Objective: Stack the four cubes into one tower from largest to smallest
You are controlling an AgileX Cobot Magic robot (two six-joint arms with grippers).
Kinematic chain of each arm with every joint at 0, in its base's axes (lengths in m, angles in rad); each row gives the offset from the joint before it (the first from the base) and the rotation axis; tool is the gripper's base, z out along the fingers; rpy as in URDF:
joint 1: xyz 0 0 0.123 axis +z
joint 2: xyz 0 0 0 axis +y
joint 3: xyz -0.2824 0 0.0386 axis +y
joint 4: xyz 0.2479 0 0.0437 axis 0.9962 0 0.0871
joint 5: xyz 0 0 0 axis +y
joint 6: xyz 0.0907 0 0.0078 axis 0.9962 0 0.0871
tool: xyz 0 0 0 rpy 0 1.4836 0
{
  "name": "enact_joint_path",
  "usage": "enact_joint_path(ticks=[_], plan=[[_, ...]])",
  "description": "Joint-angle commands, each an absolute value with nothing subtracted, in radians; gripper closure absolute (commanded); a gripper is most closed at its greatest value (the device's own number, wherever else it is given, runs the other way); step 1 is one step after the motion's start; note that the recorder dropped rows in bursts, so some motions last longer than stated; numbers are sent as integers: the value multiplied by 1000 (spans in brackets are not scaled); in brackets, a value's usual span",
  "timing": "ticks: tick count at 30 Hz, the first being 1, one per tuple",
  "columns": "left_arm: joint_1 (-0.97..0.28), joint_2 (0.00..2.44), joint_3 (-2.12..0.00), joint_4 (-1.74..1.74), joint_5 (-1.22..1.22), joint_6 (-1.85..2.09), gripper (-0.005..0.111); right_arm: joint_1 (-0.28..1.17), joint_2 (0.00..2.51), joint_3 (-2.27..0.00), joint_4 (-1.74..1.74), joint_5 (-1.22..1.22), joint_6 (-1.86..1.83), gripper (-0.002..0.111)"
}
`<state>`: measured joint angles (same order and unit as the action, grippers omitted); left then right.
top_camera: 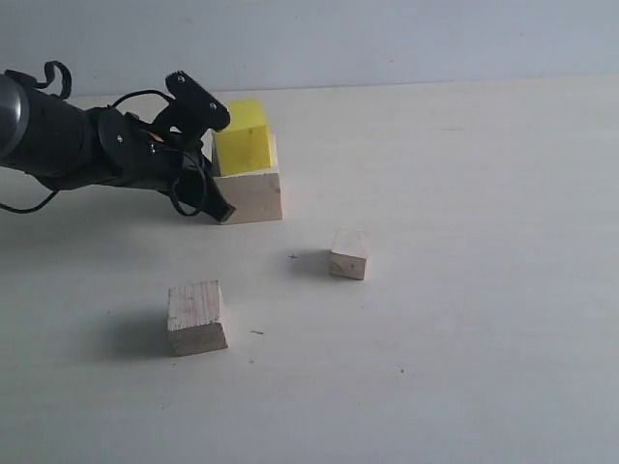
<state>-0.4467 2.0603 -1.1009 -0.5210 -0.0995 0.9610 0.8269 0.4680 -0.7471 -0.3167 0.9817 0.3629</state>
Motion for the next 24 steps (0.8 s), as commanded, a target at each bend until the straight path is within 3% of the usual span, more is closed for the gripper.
enact_joint_path(ticks=[1,24], plan=[[-469,2060,-1107,-507,-117,957,107,825,464,-711,-335,959,362,108],[-532,2062,-1107,-470,-114,930,107,825,464,-686,-359,907,361,108]])
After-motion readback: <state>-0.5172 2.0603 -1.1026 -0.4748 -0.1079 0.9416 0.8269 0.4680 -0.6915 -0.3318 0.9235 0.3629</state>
